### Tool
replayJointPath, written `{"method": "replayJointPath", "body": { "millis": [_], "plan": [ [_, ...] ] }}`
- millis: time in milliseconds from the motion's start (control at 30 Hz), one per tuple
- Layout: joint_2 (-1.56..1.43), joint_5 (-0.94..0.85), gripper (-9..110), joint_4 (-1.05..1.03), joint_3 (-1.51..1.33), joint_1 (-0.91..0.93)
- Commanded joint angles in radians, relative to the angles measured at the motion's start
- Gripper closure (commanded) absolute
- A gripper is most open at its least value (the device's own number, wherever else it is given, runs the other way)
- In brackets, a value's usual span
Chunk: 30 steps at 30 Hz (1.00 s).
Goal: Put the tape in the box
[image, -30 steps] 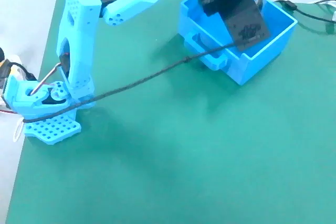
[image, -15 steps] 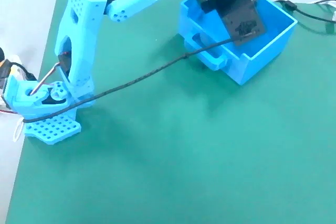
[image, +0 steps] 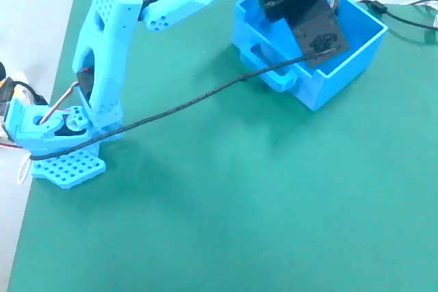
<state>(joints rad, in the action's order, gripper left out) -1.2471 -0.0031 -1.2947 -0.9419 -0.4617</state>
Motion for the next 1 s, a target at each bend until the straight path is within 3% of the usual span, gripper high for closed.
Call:
{"method": "replayJointPath", "body": {
  "millis": [0,100,333,967],
  "plan": [
    [-0.02,-0.008,95,0.006,0.091,-0.015],
    [-0.02,-0.008,86,0.006,0.091,-0.015],
    [-0.017,-0.002,77,0.006,0.091,-0.017],
    [-0.072,-0.005,77,-0.035,0.087,0.038]
  ]
}}
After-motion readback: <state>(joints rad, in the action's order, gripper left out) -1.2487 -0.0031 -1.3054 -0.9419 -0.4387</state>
